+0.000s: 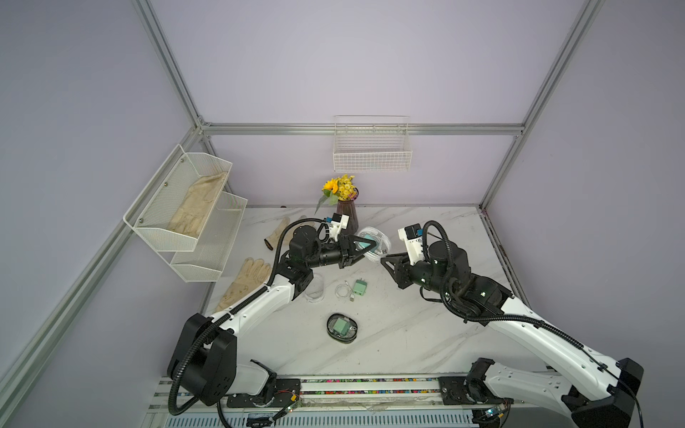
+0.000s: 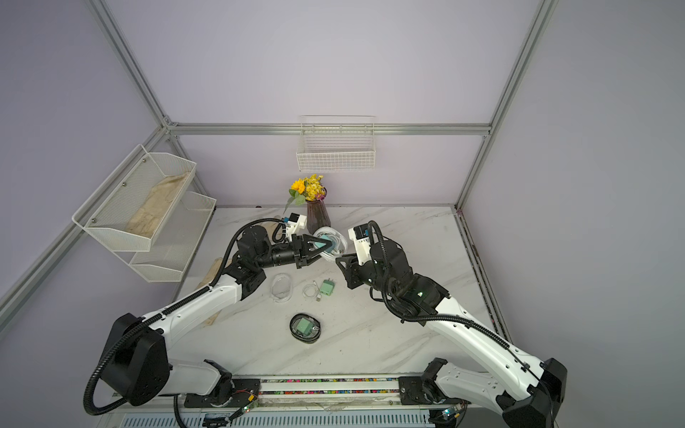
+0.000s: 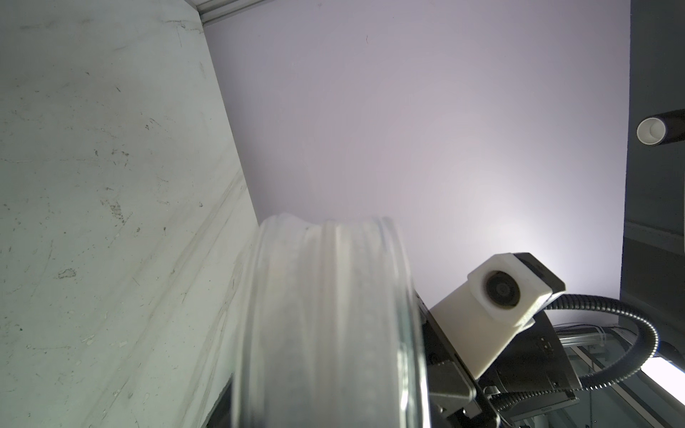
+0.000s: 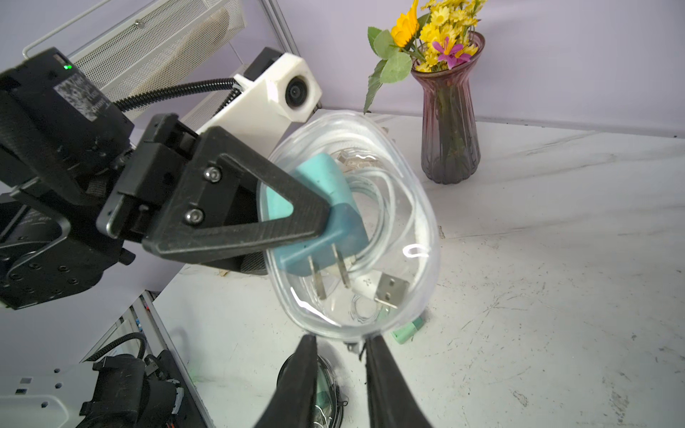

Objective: Pack away charging kits
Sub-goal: Zip the zipper on the storage bag.

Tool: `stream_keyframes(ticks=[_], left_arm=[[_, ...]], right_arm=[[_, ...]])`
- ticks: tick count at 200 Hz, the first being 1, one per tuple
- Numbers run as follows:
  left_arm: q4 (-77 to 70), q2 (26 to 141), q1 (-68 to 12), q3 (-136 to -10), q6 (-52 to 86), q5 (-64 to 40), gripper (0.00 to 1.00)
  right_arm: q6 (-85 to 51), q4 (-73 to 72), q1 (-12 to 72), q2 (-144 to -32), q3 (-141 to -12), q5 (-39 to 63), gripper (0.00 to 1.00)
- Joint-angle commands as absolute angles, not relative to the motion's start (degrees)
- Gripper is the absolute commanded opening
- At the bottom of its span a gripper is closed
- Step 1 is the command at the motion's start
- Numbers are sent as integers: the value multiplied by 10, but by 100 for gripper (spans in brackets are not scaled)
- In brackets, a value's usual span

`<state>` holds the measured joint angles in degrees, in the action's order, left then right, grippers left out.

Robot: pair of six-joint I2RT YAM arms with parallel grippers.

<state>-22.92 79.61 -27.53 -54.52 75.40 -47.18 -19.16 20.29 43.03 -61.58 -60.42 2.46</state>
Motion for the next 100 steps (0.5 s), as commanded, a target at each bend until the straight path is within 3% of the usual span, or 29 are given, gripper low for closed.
stream_keyframes(ticks=[1,100], left_arm=[[-254,784,-273,-617,744,-477,15],[-250,778,-272,-615,745,-473,15]], right_arm=[[-183,210,432,-599,-593,26,30],[-175,173,433,-629,-588,38,30]])
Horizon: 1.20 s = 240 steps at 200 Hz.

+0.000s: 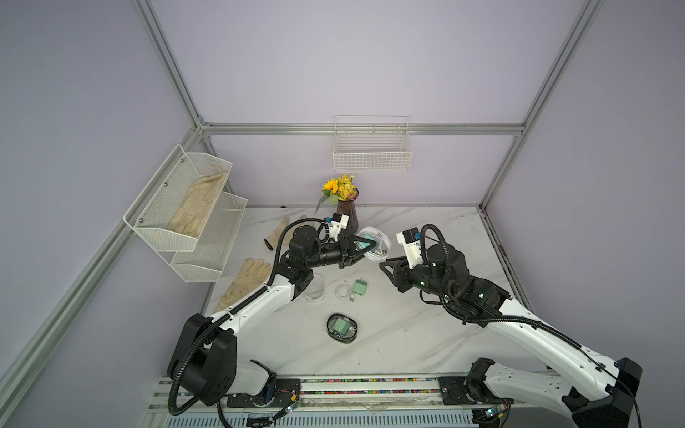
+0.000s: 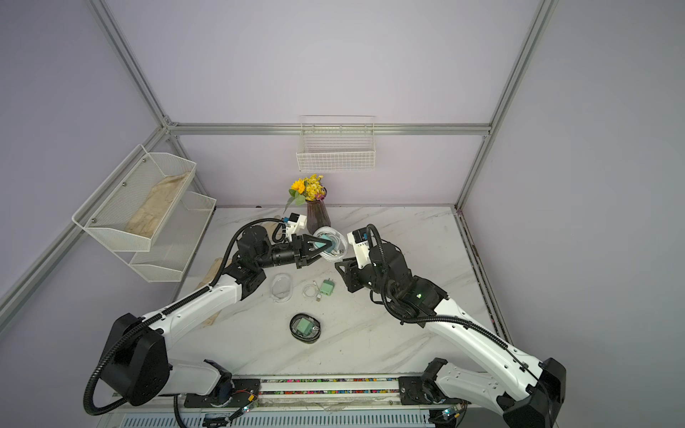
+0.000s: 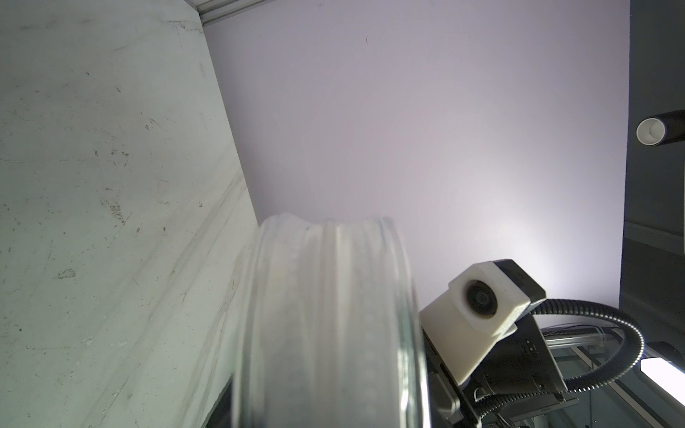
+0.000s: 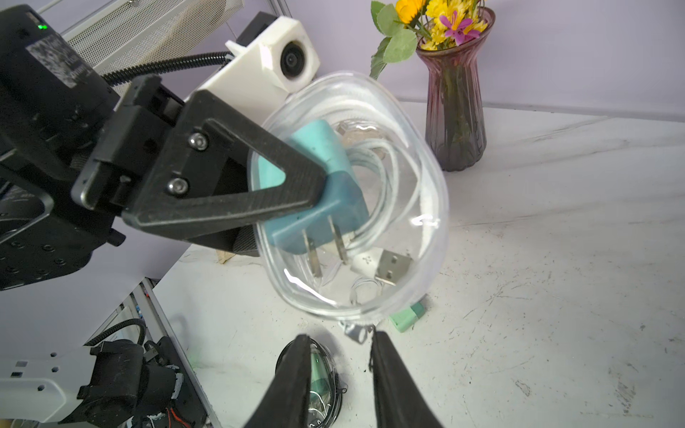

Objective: Pack away charging kits
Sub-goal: Zip the zipper on the storage bag.

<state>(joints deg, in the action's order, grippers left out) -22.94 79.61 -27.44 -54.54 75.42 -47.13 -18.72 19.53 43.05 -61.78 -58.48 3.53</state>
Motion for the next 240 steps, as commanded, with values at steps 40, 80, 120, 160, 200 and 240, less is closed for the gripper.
stream_keyframes(ticks=[40,80,120,160,200,240], left_arm=[[-255,780,-272,-612,748,-476,15],[-258,777,-272,-609,749,-479,15],[-250,772,-271,-607,744,-482,13],[-206,760,-256,-609,717,-498,0],[-190,754,-233,-613,686,-535,0],[-178,766,-220,-630,645,-613,0]], right_arm=[[-177,158,433,-628,-585,31,21],[-177,158,433,-624,-584,17,8],[-177,185,433,-606,-584,-22,0],[-151,277,433,-607,-622,-58,0],[-108,346,433,-637,-666,-80,0],[-59,370,433,-647,-706,-83,0]])
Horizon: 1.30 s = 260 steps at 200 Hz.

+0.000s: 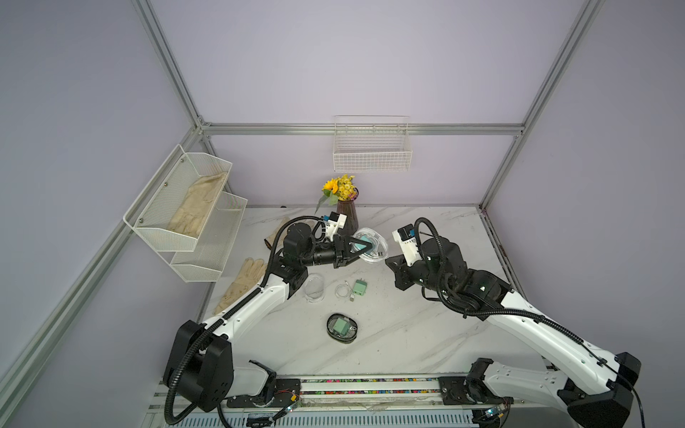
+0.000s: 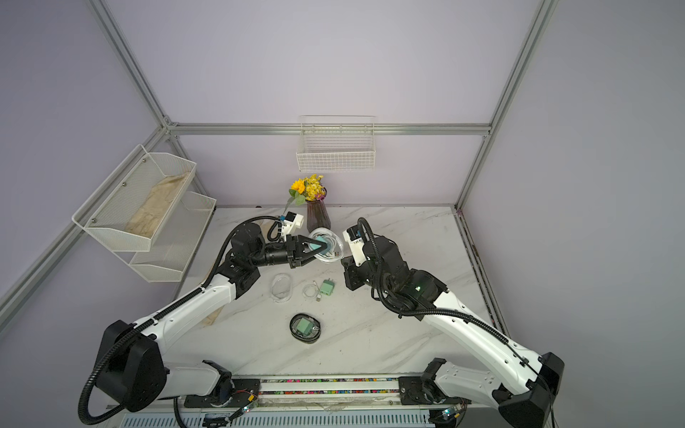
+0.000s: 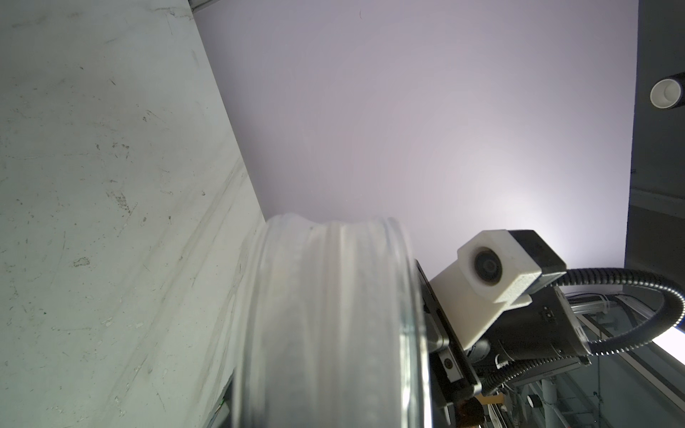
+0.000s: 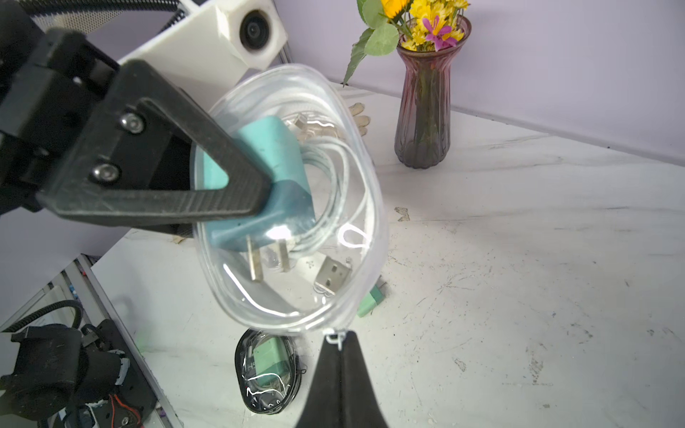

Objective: Pack away charging kits
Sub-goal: Zip the zipper on the storage bag.

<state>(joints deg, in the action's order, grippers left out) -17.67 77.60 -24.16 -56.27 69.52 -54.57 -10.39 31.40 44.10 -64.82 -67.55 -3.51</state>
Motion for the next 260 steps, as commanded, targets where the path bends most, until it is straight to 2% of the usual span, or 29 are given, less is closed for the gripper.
stream_keyframes(ticks=[1,38,95,182,233,260], left_arm=[[-177,766,-220,-630,643,-614,0],[-130,763,-216,-633,582,-657,0],[-145,742,-216,-599,553,-689,0],[-130,722,-230,-554,498,-716,0],[38,711,-236,-572,366,-667,0],[89,708,-237,-578,318,-653,0]], right_arm=[[-57,371,433,-648,-708,-81,0],[-25,393,433,-670,-753,-83,0],[20,436,433,-713,-821,-108,0],[76,441,433,-770,-911,-50,0],[96,447,433,-761,-947,-47,0],[111,440,433,-749,-940,-83,0]])
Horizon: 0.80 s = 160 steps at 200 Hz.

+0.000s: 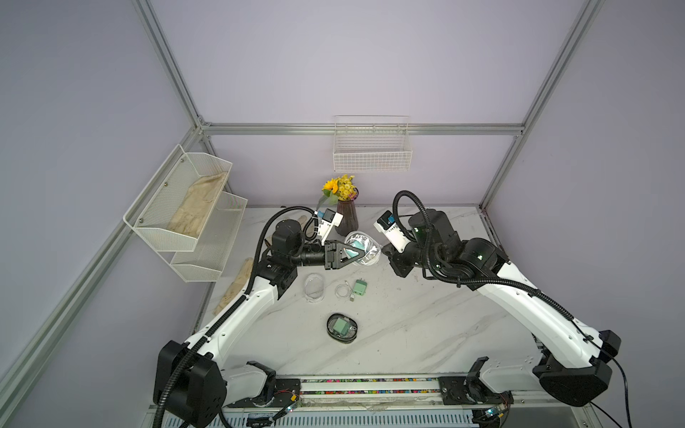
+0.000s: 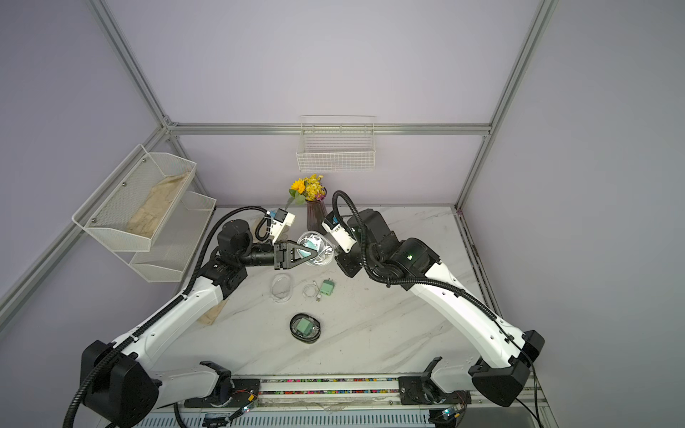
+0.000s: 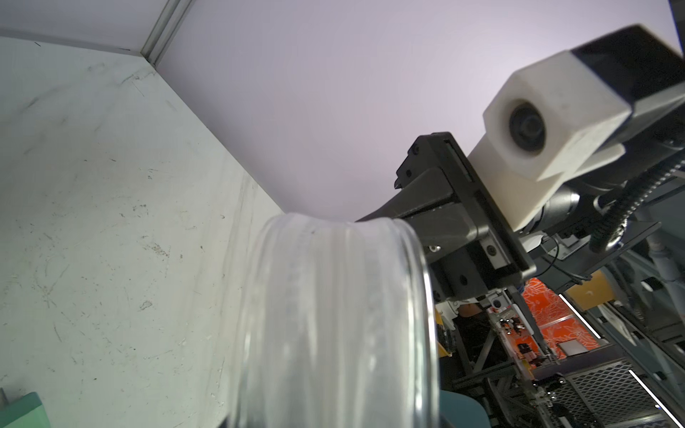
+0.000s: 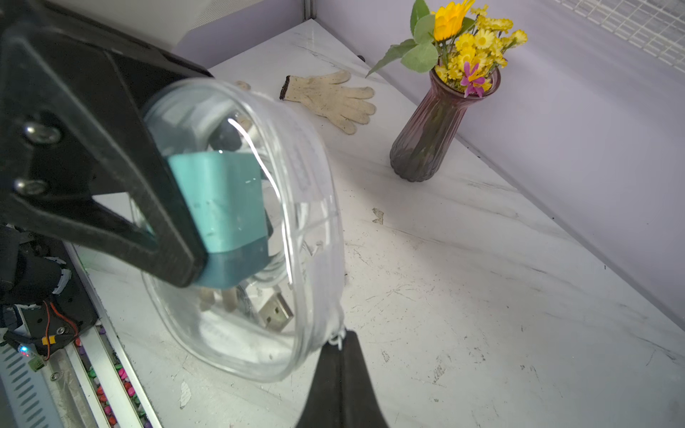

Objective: Pack away charging kits
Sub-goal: Zip the zipper on the storage bag.

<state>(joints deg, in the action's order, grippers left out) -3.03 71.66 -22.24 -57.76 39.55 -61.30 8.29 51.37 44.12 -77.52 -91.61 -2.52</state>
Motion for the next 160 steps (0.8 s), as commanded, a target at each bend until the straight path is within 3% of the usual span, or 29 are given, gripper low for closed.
stream_keyframes(ticks=[1,88,160], left_arm=[[89,708,-237,-578,319,-654,0],[120,724,-269,-574,279,-675,0],[111,733,-270,-582,279,-678,0]], right_arm=[[112,440,433,-748,-940,-84,0],[140,397,433,-749,-947,8,0],[139,458,438,-764,-944,50,0]])
